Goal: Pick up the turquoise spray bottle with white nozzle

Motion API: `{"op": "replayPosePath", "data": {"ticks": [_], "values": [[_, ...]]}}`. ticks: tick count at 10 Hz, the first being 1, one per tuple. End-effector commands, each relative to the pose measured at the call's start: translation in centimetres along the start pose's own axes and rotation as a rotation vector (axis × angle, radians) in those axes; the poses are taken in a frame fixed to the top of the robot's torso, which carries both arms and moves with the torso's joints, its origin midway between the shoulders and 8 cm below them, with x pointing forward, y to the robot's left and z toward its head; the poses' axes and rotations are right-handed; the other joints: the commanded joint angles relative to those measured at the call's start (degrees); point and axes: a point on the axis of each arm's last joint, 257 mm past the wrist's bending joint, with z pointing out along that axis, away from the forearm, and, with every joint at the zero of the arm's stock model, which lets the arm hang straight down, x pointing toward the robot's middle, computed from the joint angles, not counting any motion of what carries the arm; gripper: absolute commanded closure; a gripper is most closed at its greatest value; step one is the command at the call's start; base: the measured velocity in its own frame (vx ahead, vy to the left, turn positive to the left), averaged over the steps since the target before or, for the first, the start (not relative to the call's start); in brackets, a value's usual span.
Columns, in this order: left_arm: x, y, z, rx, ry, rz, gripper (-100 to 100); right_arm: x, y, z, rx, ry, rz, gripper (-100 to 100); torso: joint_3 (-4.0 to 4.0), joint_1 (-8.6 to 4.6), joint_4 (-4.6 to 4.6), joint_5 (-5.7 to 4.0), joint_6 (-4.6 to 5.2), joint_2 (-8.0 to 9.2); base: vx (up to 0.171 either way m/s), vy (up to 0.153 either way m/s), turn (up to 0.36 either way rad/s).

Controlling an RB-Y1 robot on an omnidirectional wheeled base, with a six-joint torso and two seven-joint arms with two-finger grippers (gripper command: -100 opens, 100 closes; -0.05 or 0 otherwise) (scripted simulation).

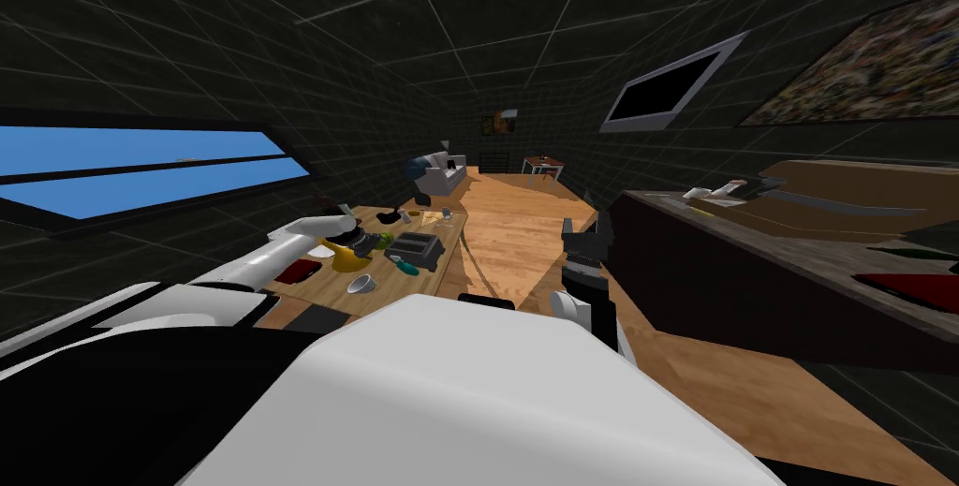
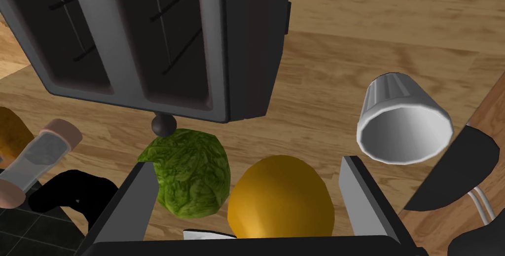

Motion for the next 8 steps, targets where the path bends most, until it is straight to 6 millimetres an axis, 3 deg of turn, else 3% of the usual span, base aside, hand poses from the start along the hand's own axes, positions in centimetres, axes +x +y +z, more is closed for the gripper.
{"op": "replayPosePath", "data": {"ticks": [1,3,5,7,8], "values": [[0.5,-0.1,1.0,-0.013,0.011,-0.027,-100,0.0,0.0,0.0,0.0,0.0,0.0,0,0.0,0.0,0.0,0.0,0.0,0.0,-0.167,0.065,-0.148],[-0.4,-1.8,0.3,0.014,-0.011,-0.043,-100,0.0,0.0,0.0,0.0,0.0,0.0,0,0.04,0.04,0.04,0.01,-0.1,0.0,-0.045,0.016,0.015],[1.0,-1.8,2.0,-0.022,0.022,-0.085,-100,0.0,0.0,0.0,0.0,0.0,0.0,0,0.0,-0.08,0.0,-0.01,0.01,-0.01,-0.139,0.031,-0.188],[0.4,-3.2,1.3,-0.003,0.003,-0.091,-100,0.0,0.0,0.0,0.0,0.0,0.0,0,0.04,0.06,0.04,0.01,-0.11,0.0,-0.052,0.027,0.016],[1.9,-2.5,2.5,-0.05,0.035,-0.106,-100,0.0,0.0,0.0,0.0,0.0,0.0,0,-0.07,-0.03,0.0,-0.01,-0.1,-0.2,-0.129,0.049,-0.201]]}}
